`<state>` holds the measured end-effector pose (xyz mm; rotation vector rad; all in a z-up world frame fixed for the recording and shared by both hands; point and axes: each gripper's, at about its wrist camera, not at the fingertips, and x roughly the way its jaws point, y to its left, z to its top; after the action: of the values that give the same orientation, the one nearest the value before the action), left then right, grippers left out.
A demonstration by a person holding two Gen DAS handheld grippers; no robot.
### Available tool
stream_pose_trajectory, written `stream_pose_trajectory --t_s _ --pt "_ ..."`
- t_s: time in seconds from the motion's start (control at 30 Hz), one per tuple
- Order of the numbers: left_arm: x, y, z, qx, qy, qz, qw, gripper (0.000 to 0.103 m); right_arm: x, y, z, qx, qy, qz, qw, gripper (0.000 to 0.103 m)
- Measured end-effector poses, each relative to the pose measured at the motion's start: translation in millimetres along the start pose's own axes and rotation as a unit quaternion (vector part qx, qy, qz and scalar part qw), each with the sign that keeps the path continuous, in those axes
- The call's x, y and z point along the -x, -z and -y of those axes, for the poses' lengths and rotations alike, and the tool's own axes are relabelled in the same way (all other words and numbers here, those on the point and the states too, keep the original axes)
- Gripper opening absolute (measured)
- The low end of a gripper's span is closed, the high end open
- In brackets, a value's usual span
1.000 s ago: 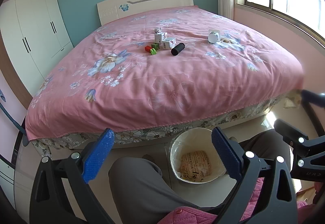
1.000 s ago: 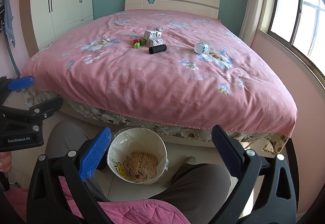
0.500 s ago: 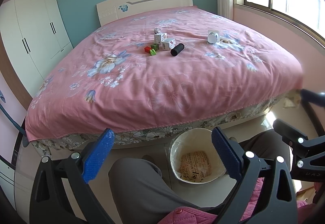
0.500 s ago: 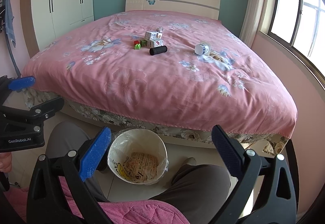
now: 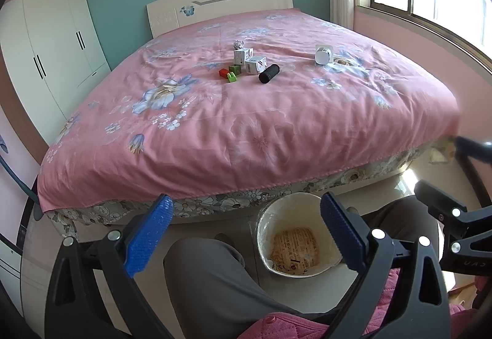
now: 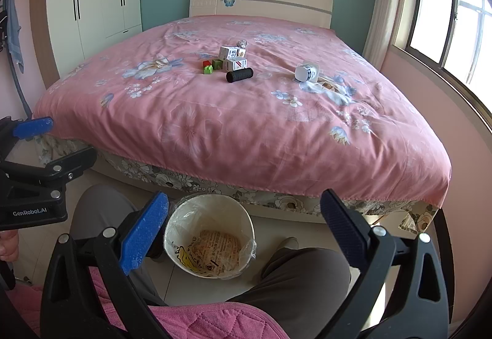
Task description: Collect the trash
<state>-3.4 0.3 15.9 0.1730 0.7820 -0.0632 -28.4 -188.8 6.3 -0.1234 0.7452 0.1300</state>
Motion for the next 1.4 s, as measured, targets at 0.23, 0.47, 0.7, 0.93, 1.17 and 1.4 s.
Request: stream_pose_trajectory --t_s 0.23,0.47,0.7,0.93,1.17,1.4 --pt "0 1 -1 0.0 0.0 -0.001 1.0 0.098 -2 2 -1 -0.001 -0.002 -0.003 1.0 0.097" --pt "-3 6 -1 0.0 0.0 -0.007 1.0 0.098 -2 1 0 -0.001 -0.003 -0.004 1.0 0.097" --pt "-5 6 0 0.0 0.001 -0.008 1.0 0.098 -7 6 -1 -0.001 -0.002 -0.01 1.0 0.097" --pt "-6 7 1 -0.001 0.001 -0.012 0.9999 0.098 -7 6 -1 -0.001 -0.002 -0.012 1.0 0.097" --pt "-8 9 3 -0.002 0.001 -0.016 0.9999 0.098 -9 8 -2 -0.002 -0.004 -0.016 1.0 0.097" --pt "-11 11 4 -0.002 0.004 -0.021 0.9998 0.098 -11 9 -2 -0.001 -0.006 -0.02 1.0 0.097"
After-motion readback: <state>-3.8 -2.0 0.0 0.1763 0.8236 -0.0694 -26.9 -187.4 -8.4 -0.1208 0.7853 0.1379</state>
